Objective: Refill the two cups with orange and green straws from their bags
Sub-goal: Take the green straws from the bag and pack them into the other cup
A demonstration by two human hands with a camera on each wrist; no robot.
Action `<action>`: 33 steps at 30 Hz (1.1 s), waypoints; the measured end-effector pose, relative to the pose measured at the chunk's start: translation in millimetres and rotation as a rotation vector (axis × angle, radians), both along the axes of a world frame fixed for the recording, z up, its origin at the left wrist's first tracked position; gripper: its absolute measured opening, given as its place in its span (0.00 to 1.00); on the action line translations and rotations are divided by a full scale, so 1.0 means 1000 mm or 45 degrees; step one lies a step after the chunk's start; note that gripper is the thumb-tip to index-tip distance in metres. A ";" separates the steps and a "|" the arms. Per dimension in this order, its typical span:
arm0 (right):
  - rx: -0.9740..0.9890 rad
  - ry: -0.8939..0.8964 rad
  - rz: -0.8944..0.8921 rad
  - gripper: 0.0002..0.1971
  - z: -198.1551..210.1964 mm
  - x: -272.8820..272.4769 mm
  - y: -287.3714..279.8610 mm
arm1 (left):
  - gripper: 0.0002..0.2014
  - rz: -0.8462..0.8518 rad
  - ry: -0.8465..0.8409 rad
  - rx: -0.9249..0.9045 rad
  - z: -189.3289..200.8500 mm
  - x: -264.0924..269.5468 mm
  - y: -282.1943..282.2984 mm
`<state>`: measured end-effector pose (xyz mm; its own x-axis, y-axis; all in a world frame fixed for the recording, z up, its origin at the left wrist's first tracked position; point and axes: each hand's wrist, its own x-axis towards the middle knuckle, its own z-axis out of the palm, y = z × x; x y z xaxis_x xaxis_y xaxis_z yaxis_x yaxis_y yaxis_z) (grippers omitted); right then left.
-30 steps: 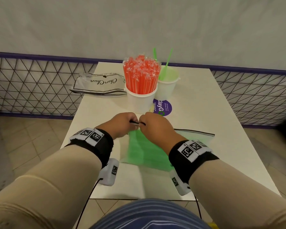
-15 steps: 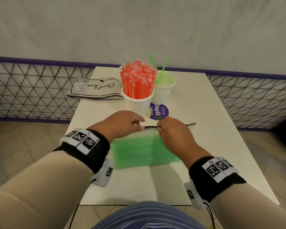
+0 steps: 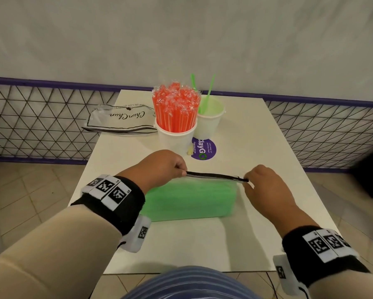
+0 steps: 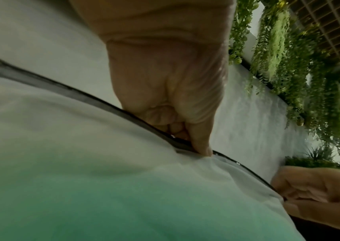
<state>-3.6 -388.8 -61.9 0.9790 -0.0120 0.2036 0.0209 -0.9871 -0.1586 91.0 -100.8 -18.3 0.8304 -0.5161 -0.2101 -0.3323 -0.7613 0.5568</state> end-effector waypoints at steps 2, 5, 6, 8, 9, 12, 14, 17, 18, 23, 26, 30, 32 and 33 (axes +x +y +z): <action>0.029 -0.095 0.135 0.16 0.009 0.003 0.016 | 0.03 -0.001 0.041 -0.034 0.002 0.000 -0.005; -0.005 -0.127 0.459 0.18 0.022 0.007 0.067 | 0.02 0.013 0.124 -0.076 0.005 0.002 -0.010; -0.039 -0.107 0.537 0.18 0.021 0.009 0.082 | 0.03 0.016 0.154 -0.085 0.006 0.002 -0.011; -0.069 -0.081 0.583 0.16 0.014 0.012 0.103 | 0.03 0.014 0.196 -0.081 0.008 0.003 -0.012; -0.058 -0.083 0.570 0.16 0.011 0.013 0.108 | 0.02 0.011 0.211 -0.079 0.008 0.003 -0.011; 0.057 -0.101 0.529 0.11 0.010 0.009 0.115 | 0.04 0.045 0.238 -0.119 0.008 0.005 -0.007; 0.037 -0.042 0.712 0.07 0.008 -0.003 0.117 | 0.06 0.117 0.235 -0.148 0.007 0.007 -0.007; -0.100 0.509 1.015 0.07 0.011 -0.024 0.116 | 0.11 0.203 0.224 -0.174 0.001 0.011 -0.008; -0.123 0.682 1.026 0.10 0.011 -0.027 0.116 | 0.14 0.203 0.227 -0.161 -0.002 0.012 -0.008; 0.026 0.338 0.801 0.12 0.026 0.005 0.118 | 0.16 0.068 0.167 0.021 -0.010 0.008 -0.017; -0.053 0.308 0.689 0.30 0.021 0.024 0.105 | 0.15 -0.060 -0.093 0.143 -0.012 0.000 -0.014; -0.184 0.385 0.628 0.44 0.011 0.025 0.093 | 0.15 -0.290 -0.430 0.488 -0.012 -0.025 -0.001; -0.241 0.402 0.583 0.48 0.008 0.023 0.089 | 0.31 -0.298 -0.370 0.708 -0.018 -0.033 0.011; -0.294 0.403 0.564 0.49 0.006 0.023 0.086 | 0.39 -0.260 -0.294 0.763 -0.022 -0.034 0.018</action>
<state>19.1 -302.6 -56.3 0.8942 0.4216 -0.1506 0.4256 -0.9049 -0.0061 56.8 -83.3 -40.5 0.7864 -0.5171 -0.3380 -0.5622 -0.8258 -0.0446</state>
